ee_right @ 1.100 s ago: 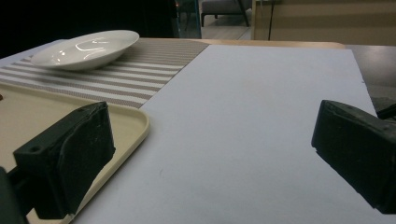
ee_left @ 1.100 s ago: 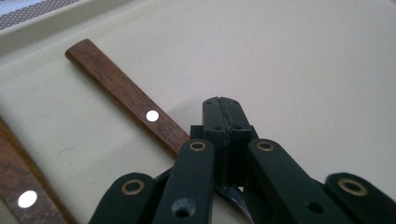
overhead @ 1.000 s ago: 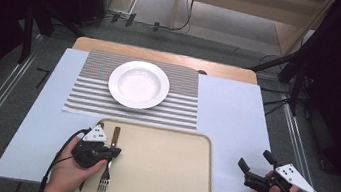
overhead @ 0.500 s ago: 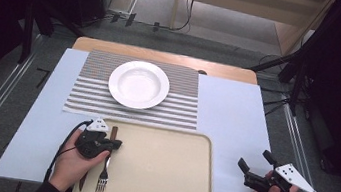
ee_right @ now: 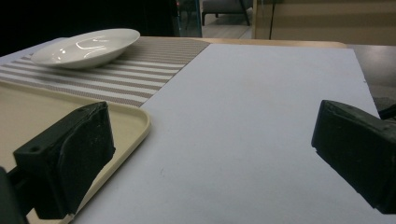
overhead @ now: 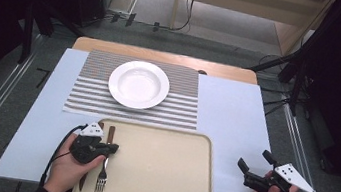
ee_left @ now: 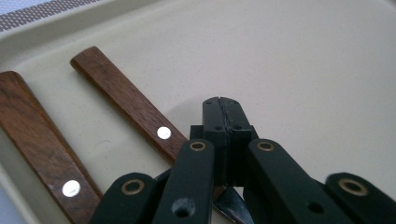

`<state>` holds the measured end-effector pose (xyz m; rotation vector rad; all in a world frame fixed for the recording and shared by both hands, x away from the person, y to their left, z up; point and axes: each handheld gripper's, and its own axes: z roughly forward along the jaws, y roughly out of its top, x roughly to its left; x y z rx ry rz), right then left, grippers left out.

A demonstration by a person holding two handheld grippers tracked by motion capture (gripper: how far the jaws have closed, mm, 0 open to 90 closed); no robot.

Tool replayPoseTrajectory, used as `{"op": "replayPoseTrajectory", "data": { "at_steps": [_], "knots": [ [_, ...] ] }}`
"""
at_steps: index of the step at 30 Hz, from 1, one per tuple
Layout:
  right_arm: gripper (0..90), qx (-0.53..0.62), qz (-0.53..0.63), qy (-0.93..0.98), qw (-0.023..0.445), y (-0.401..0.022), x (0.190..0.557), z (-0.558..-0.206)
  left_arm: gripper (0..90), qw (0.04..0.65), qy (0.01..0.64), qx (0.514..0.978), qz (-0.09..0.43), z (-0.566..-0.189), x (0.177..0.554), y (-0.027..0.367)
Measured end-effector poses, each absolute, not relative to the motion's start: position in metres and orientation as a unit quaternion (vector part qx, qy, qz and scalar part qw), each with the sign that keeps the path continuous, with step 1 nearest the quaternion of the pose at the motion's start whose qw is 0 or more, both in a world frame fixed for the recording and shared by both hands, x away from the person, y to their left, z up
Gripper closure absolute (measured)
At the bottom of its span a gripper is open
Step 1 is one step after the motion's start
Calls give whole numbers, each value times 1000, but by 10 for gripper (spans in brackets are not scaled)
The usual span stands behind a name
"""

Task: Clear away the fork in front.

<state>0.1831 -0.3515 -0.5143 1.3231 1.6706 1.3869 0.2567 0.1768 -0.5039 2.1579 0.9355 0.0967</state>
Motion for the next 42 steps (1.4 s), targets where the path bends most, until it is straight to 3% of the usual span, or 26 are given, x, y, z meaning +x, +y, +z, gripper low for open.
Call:
{"op": "replayPoseTrajectory", "data": {
  "at_steps": [23, 42],
  "knots": [
    [0, 493, 523, 629, 296, -352, 183, -514, 887, 410, 376, 830, 26, -498, 255, 187],
    [0, 489, 520, 635, 296, -350, 183, -513, 470, 491, 362, 792, 24, -469, 264, 201]
  ]
}}
